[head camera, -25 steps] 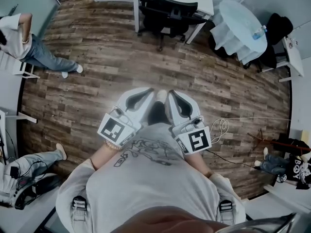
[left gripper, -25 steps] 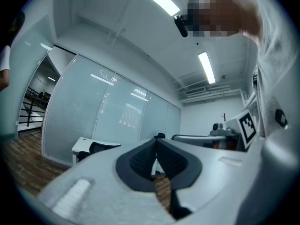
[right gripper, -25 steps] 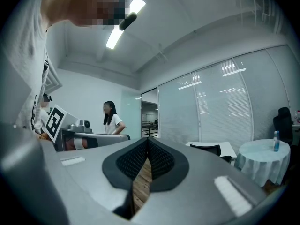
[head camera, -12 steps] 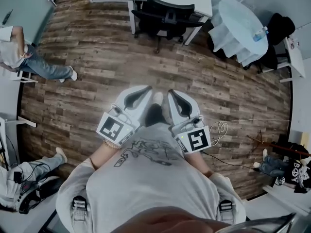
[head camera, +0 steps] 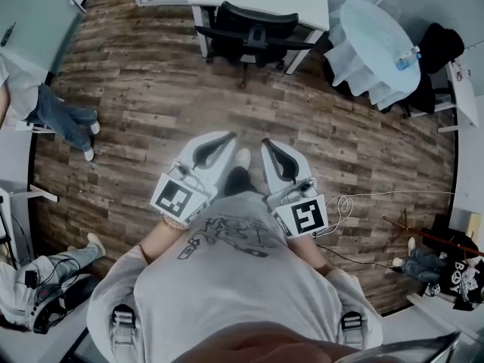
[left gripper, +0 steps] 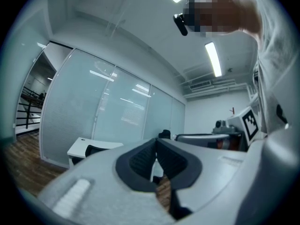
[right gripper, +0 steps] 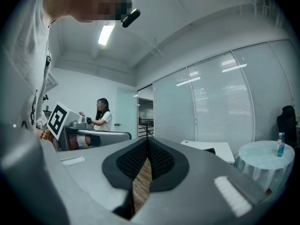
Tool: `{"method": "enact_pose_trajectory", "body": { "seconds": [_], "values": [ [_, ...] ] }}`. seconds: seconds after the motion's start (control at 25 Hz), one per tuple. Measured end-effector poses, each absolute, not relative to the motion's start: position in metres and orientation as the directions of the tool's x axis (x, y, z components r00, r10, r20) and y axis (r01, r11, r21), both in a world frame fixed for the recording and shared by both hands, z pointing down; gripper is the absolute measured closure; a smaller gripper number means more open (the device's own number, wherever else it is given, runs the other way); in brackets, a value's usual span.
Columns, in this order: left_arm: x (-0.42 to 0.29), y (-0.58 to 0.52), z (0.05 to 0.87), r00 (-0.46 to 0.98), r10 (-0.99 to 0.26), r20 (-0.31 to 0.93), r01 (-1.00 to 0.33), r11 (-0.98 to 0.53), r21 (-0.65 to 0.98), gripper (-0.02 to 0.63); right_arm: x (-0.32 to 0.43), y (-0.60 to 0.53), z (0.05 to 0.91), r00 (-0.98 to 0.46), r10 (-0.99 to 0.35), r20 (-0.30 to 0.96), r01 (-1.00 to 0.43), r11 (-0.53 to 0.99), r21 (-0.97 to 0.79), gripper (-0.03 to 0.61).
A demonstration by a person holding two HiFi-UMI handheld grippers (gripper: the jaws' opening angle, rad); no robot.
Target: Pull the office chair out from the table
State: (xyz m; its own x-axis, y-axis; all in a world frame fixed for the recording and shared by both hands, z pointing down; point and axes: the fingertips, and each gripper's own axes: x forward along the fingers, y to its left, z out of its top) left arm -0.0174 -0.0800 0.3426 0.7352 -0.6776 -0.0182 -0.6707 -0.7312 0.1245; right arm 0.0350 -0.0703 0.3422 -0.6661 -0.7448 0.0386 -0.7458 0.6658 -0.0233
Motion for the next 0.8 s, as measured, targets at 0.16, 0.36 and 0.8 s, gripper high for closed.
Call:
{"method": "enact_pose_trajectory", "body": {
  "seconds": [0.16, 0.36, 0.8],
  "values": [
    [-0.005, -0.113, 0.343, 0.729, -0.685, -0.005, -0.679, -0.724, 0.121, 0.609, 0.048, -0.103, 0.342, -0.675, -0.737, 0.041, -0.738, 0.674, -0.025, 0.572],
    [0.005, -0.151, 0.341, 0.719, -0.695, 0.001, -0.691, -0.714, 0.113, 0.609, 0.061, -0.143, 0.342, -0.681, -0.731, 0.048, -0.732, 0.680, -0.024, 0.572],
    [0.012, -0.246, 0.356, 0.691, -0.722, 0.034, -0.721, -0.686, 0.098, 0.609, 0.073, -0.236, 0.356, -0.689, -0.721, 0.079, -0.724, 0.690, -0.020, 0.571]
  ]
}}
